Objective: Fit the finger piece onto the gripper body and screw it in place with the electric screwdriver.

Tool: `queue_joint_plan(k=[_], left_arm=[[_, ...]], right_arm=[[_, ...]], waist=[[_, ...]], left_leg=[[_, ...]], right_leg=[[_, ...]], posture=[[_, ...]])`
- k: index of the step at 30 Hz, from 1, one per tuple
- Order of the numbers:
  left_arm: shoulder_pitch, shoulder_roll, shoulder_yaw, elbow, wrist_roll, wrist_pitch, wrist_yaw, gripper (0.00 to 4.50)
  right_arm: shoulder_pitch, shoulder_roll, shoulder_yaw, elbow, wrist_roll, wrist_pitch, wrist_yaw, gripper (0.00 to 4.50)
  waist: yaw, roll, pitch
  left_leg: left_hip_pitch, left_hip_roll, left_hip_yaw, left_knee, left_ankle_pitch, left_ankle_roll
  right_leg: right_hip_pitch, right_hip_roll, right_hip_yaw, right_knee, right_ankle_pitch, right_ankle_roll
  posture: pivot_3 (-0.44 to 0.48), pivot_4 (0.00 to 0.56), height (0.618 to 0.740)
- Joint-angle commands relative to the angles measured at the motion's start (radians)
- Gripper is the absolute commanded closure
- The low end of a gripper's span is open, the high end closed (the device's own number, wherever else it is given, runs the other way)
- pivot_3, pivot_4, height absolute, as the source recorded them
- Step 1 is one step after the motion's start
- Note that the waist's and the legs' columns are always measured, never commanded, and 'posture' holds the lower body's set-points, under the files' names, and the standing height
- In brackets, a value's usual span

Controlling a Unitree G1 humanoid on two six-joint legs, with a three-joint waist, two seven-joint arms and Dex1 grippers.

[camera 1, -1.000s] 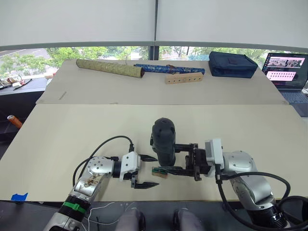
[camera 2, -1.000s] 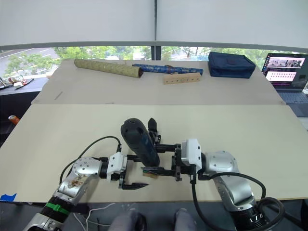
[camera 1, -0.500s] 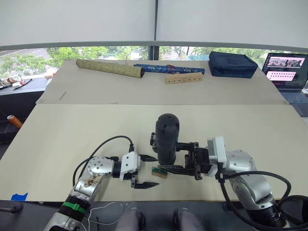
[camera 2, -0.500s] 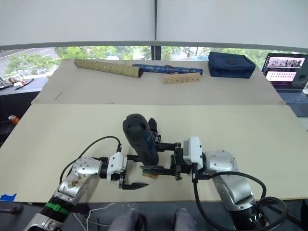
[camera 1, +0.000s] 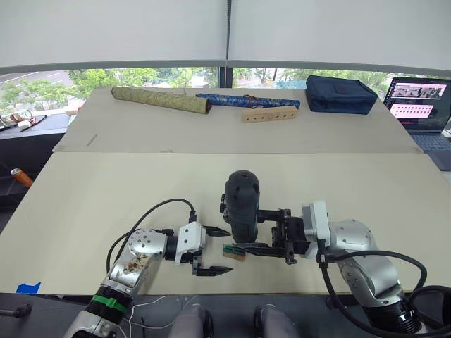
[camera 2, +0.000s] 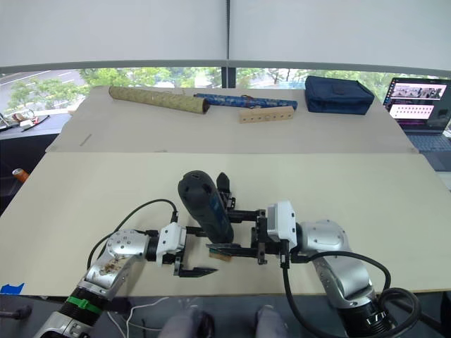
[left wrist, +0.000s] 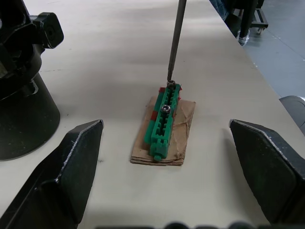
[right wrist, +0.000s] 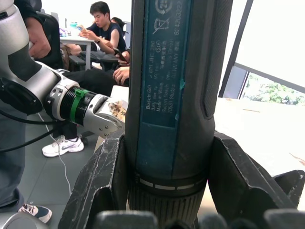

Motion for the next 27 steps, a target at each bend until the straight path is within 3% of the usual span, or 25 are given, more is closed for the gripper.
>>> queue_joint_plan(k=[1, 27], left_arm=[[0.024, 0.0, -0.03, 0.038, 0.022, 0.02, 0.006, 0.0], [0.032, 0.002, -0.032, 0.024, 0.022, 0.024, 0.009, 0.0]], right_arm=[[-0.014, -0.004, -0.003, -0.039, 0.015, -0.009, 0.002, 2.57], [-0.028, -0.034, -0.027, -0.044, 0.025, -0.022, -0.016, 2.57]], waist=[[0.0, 0.0, 0.0], [0.0, 0.0, 0.0]], left_leg=[[0.0, 0.0, 0.0, 0.0, 0.0, 0.0], [0.0, 0.0, 0.0, 0.0, 0.0, 0.0]], right_leg=[[0.0, 0.0, 0.0, 0.0, 0.0, 0.0], [0.0, 0.0, 0.0, 0.0, 0.0, 0.0]], posture=[[0.0, 0.15, 0.74], [0.0, 0.15, 0.74]])
